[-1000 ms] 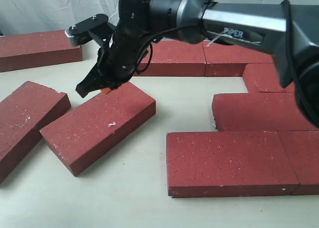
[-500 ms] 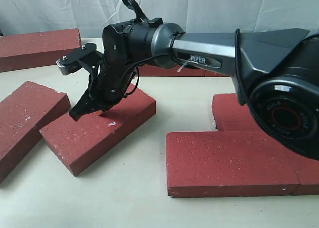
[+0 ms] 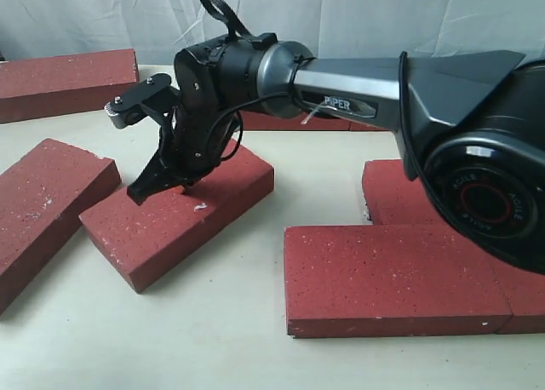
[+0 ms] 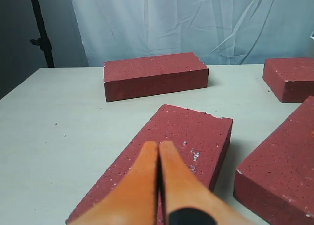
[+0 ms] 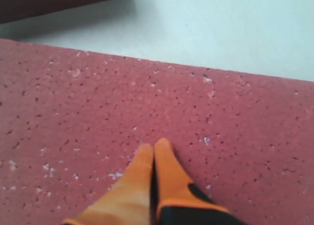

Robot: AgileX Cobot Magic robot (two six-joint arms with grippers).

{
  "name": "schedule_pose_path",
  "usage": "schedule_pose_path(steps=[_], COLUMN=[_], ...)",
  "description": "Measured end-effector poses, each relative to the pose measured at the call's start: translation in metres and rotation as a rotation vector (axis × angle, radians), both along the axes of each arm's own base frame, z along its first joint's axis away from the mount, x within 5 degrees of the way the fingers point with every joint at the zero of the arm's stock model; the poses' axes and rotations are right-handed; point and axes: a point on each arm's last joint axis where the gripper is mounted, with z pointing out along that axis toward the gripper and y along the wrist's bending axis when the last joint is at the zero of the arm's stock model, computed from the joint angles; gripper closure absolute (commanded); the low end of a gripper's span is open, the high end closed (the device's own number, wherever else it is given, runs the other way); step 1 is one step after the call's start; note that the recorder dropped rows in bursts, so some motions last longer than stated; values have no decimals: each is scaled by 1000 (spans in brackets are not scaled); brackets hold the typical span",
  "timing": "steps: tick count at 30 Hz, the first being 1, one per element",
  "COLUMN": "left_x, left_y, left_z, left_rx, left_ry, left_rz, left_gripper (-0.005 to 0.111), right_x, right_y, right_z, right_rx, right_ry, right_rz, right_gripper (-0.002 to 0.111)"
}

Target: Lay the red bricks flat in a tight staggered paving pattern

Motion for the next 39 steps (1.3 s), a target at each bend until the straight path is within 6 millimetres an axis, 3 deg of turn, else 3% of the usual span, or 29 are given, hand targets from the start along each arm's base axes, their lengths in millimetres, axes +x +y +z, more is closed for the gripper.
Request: schedule_pose_path(steps=[23,33,39], left_x=[0,0,0], left_y=[0,0,0], left_z=[0,0,0], left_rx=[0,0,0], left_ry=[0,0,0], left_rz=[0,0,0], left_gripper=[107,107,107], right_x=[56,63,60], right_y=[-64,-63,-65], right_z=[-1,2,31], right_rx=[47,133,170], right_ry=[79,65,29], right_rz=[-425,-510,-493], right_gripper=[109,109,109])
